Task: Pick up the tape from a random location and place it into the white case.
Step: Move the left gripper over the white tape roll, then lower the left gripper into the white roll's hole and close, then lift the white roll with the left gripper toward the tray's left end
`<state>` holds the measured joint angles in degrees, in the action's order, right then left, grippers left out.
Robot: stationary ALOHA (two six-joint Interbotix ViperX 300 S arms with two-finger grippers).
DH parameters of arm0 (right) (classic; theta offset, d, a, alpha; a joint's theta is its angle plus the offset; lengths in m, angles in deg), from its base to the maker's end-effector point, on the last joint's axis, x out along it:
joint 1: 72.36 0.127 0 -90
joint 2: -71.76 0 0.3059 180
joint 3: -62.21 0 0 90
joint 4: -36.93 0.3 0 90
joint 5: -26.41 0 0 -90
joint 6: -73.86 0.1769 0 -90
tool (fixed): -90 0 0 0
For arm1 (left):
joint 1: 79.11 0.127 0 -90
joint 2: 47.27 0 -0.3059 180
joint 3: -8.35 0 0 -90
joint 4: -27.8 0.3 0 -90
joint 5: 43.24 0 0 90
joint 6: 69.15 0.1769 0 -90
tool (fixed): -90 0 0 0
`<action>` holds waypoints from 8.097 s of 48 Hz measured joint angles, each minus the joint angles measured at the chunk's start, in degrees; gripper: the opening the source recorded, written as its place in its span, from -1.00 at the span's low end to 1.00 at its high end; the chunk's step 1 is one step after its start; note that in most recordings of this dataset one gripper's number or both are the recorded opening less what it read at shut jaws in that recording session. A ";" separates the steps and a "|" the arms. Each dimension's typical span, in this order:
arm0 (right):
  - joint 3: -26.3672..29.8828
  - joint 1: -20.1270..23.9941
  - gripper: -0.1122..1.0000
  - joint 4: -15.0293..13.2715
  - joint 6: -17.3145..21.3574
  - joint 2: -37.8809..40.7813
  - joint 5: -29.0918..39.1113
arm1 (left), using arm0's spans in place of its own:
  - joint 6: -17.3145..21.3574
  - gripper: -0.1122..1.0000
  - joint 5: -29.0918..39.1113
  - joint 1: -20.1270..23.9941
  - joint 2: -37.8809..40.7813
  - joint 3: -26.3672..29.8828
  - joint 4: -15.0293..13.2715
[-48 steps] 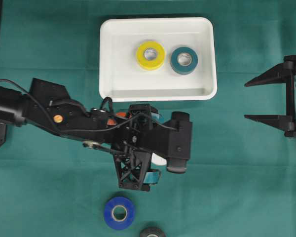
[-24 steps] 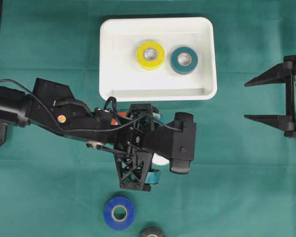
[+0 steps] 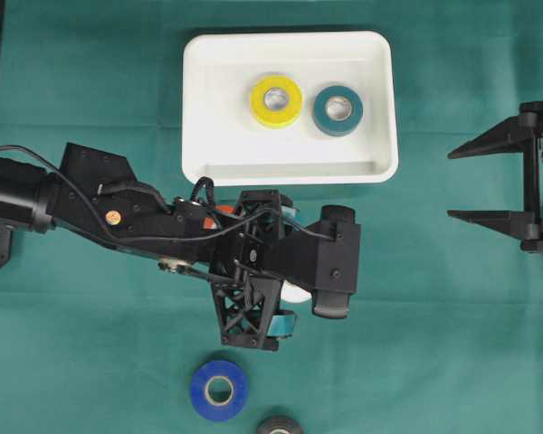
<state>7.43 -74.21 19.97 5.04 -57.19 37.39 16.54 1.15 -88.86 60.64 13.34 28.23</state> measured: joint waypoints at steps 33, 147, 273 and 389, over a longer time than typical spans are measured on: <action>0.00 0.00 0.76 0.00 -0.09 0.88 0.00 | 0.00 0.83 -10.72 0.09 4.04 -5.71 0.00; -0.09 -0.26 0.76 -0.18 -0.09 2.64 -1.41 | 0.53 -0.35 -11.34 0.18 6.15 -7.56 0.26; -0.09 -0.26 0.76 -0.88 -0.35 2.55 -1.23 | 0.09 -0.35 7.03 1.41 -17.49 -6.24 1.85; 1.05 -0.26 0.75 -0.88 -0.53 2.64 -0.44 | 0.70 -0.34 2.29 33.49 -22.68 -14.94 1.41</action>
<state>8.49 -74.47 19.09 4.51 -54.56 36.95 17.24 3.43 -55.38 37.96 -1.60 29.64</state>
